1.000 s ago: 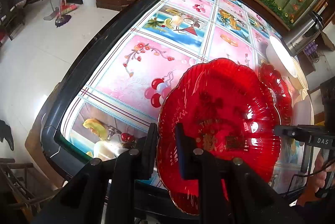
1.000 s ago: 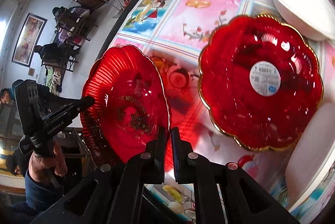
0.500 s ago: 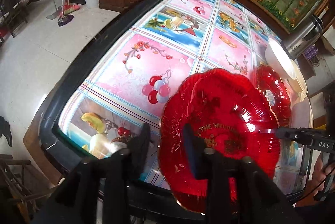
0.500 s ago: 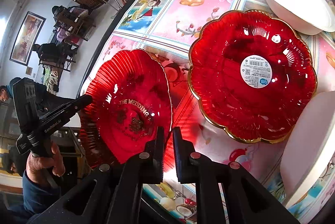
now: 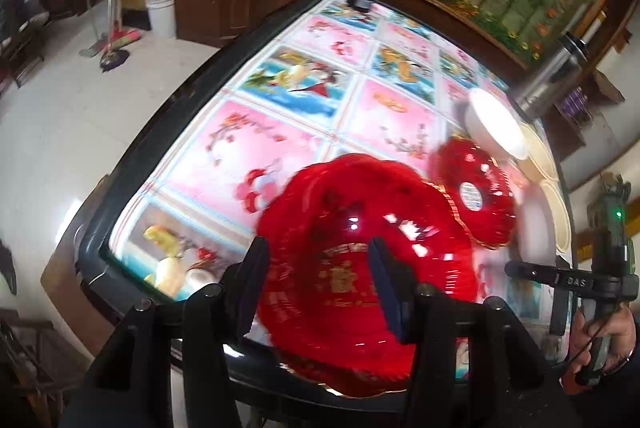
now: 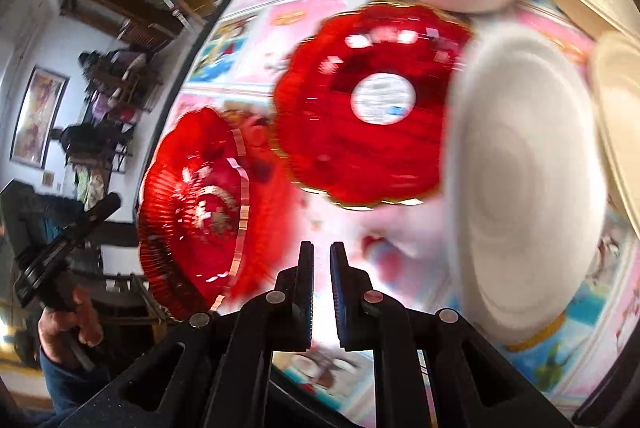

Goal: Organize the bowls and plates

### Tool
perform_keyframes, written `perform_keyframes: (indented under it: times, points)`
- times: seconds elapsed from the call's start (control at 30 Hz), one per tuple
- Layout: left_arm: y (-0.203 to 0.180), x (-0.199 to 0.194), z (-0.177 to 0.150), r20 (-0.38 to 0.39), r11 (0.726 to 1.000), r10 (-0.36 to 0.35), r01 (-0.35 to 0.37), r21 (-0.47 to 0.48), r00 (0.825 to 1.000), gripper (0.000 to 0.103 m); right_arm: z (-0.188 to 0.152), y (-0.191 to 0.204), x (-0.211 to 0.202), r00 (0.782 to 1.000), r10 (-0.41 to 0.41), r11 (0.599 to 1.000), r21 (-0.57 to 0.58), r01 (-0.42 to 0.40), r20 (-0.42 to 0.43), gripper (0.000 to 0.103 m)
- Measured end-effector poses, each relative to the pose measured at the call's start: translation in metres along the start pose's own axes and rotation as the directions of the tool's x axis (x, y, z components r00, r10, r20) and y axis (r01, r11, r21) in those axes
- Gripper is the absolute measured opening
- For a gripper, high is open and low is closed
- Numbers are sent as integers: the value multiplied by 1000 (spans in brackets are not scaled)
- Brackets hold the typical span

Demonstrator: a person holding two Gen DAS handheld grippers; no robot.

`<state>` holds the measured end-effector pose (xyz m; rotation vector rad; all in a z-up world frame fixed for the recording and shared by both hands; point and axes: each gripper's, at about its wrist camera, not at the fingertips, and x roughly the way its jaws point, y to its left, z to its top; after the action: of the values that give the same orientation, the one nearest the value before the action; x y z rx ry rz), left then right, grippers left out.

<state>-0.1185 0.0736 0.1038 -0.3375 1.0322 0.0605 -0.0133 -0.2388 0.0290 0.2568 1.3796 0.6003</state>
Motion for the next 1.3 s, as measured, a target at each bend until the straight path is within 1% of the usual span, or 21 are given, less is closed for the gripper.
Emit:
perform_keyframes:
  times: [0.17, 0.2, 0.33, 0.47, 0.53, 0.63, 0.7, 0.73, 0.77, 0.83, 0.9, 0.97, 1.03, 1.13, 1.27, 1.3]
  points:
    - [-31, 4, 6, -14, 998, -30, 31, 61, 999, 51, -2, -19, -17, 998, -50, 998, 43, 48, 45, 11]
    - [-38, 6, 8, -20, 996, -40, 42, 76, 999, 51, -3, -24, -20, 998, -46, 997, 58, 43, 50, 11]
    - [-61, 13, 15, -38, 990, -61, 65, 122, 997, 59, -4, -36, -26, 997, -38, 995, 95, 31, 67, 11]
    - [-82, 20, 29, -66, 982, -92, 101, 160, 994, 62, -7, -42, -28, 997, -17, 992, 126, 7, 80, 11]
    - [-93, 27, 37, -93, 977, -98, 114, 182, 991, 71, -8, -42, -28, 996, 3, 991, 131, -14, 84, 11]
    - [-112, 43, 50, -123, 966, -100, 126, 226, 987, 74, -2, -39, -22, 995, 25, 988, 151, -39, 97, 15]
    - [-122, 58, 61, -153, 959, -104, 140, 246, 983, 75, -3, -41, -19, 993, 35, 983, 175, -54, 109, 20]
    - [-125, 67, 66, -170, 960, -96, 136, 245, 981, 75, -2, -42, -18, 993, 36, 980, 190, -58, 116, 24]
    - [-128, 75, 70, -184, 960, -90, 134, 244, 979, 75, -2, -43, -17, 992, 37, 977, 203, -61, 120, 25]
    - [-134, 94, 79, -217, 955, -93, 149, 257, 972, 75, -1, -45, -13, 990, 36, 970, 233, -67, 134, 25]
    - [-135, 109, 87, -225, 956, -74, 133, 263, 971, 75, 0, -46, -10, 989, 26, 965, 256, -63, 148, 25]
    - [-139, 125, 95, -246, 951, -87, 154, 269, 965, 75, 1, -47, -6, 988, 13, 959, 277, -57, 157, 25]
    - [-139, 140, 103, -248, 954, -70, 138, 266, 966, 75, 1, -46, -5, 987, 2, 957, 287, -49, 161, 25]
    - [-142, 161, 114, -260, 952, -72, 144, 270, 963, 75, 3, -47, -1, 986, -17, 950, 311, -37, 166, 25]
    - [-149, 183, 121, -294, 946, -92, 176, 272, 951, 75, 5, -47, 1, 982, -35, 941, 337, -31, 188, 25]
    - [-153, 187, 120, -301, 941, -101, 189, 280, 948, 74, 6, -48, 1, 981, -41, 939, 343, -27, 191, 25]
